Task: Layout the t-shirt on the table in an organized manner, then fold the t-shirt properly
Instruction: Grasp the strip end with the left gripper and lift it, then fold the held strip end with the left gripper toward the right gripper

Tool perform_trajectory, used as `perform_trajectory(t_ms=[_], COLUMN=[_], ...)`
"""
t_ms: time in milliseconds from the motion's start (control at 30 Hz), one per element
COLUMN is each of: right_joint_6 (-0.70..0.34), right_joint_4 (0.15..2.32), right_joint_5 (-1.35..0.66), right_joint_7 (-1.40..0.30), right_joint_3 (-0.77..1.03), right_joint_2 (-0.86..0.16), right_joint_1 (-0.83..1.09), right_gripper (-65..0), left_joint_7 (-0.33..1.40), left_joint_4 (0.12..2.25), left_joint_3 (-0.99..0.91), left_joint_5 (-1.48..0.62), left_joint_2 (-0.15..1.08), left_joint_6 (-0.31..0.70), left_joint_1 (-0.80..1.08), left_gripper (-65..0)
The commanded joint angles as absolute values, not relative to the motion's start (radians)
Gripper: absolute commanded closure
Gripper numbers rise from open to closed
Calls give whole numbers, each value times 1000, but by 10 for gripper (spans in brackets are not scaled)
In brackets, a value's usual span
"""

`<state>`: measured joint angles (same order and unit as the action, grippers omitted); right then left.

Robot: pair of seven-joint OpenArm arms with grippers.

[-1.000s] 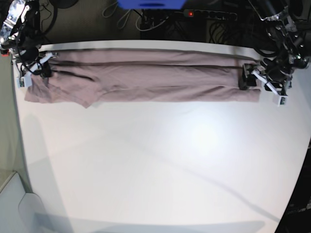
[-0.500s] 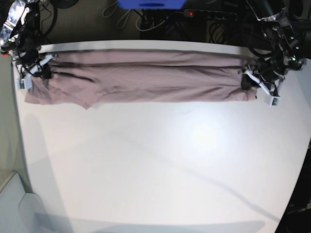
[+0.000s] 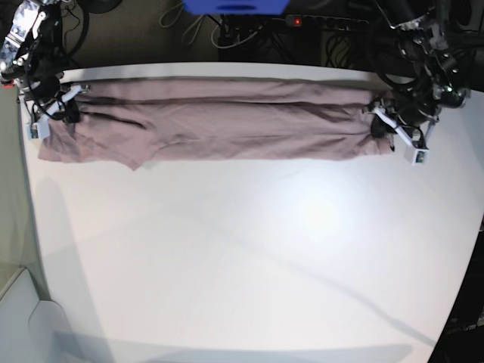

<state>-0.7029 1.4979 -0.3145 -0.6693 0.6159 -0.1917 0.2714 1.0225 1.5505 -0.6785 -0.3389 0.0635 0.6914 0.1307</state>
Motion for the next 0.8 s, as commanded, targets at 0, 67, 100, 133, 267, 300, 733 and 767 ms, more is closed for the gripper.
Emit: perform_trajectory(t_ms=[0,67,100,133,267,300,733,767], right_joint_6=[-698,-698,-698,-698,-698,-698,-698,-698], right_joint_4=[1503,1503,1503,1503,1503,1503,1503,1503], right_joint_5=[-297,-297,-297,-297,-297,-297,-297,-297], right_joint_7=[-690,-690,-690,-690,-691,-691,-694,-694], right_joint_3=[618,618,618,618,618,618,616,616], right_joint_2=[-205,-205,-205,-205,-205,-205,-206,-206], right_joint_1=[271,271,271,271,271,271,272,272], right_gripper=[0,0,0,0,0,0,0,0], left_joint_7=[1003,1003,1003,1003,1004,1004,1004,1004], left_joint_4=[1592,1629,1643,1656,1718,1728,1787,1787], left_joint_3=[-690,-697,-696,-693,-687,-687,-344,-305], left_joint_5=[-363,-357,-354,-354,-360,-363,-363,-363], left_joint_2=[62,35,24,15,-33,-47,-157,-157], left_joint_6=[698,698,698,698,662,602,-99,-134], left_joint_1=[116,114,114,114,114,114,125,125], left_gripper=[0,0,0,0,0,0,0,0])
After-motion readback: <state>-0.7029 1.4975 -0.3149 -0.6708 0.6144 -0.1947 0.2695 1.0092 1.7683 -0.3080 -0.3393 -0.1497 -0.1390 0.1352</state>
